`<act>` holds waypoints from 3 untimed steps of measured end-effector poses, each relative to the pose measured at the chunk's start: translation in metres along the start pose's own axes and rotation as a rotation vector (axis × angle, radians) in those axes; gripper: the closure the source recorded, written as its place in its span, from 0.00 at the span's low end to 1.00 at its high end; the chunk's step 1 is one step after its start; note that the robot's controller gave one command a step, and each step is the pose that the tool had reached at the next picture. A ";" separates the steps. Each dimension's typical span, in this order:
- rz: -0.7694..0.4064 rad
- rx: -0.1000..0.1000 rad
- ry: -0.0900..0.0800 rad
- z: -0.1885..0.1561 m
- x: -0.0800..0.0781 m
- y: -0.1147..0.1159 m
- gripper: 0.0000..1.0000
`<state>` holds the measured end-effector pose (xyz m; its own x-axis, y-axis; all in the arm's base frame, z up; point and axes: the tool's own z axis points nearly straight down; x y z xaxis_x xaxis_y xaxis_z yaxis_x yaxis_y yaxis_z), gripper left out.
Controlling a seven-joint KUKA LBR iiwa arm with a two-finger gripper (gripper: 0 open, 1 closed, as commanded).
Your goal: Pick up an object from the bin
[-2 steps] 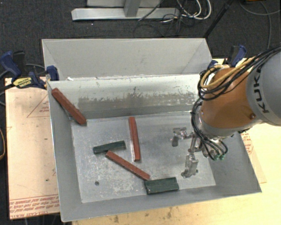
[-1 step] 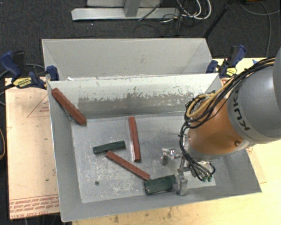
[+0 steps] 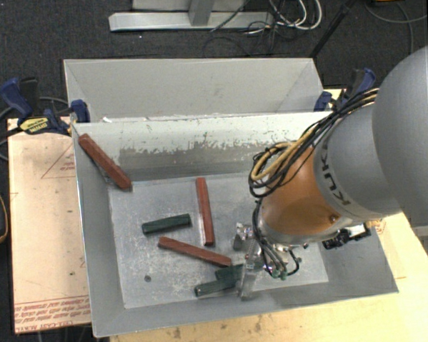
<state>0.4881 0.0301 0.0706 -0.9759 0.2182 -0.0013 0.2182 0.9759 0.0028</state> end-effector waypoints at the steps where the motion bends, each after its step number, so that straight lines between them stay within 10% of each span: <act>1: 0.000 0.000 -0.003 -0.003 -0.002 0.000 1.00; 2: -0.484 0.002 -0.006 -0.097 -0.036 -0.019 1.00; 3: -0.504 0.003 -0.011 -0.243 -0.049 -0.027 1.00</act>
Offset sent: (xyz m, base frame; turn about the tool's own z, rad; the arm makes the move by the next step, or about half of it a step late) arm 0.0000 0.0000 0.0000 0.0000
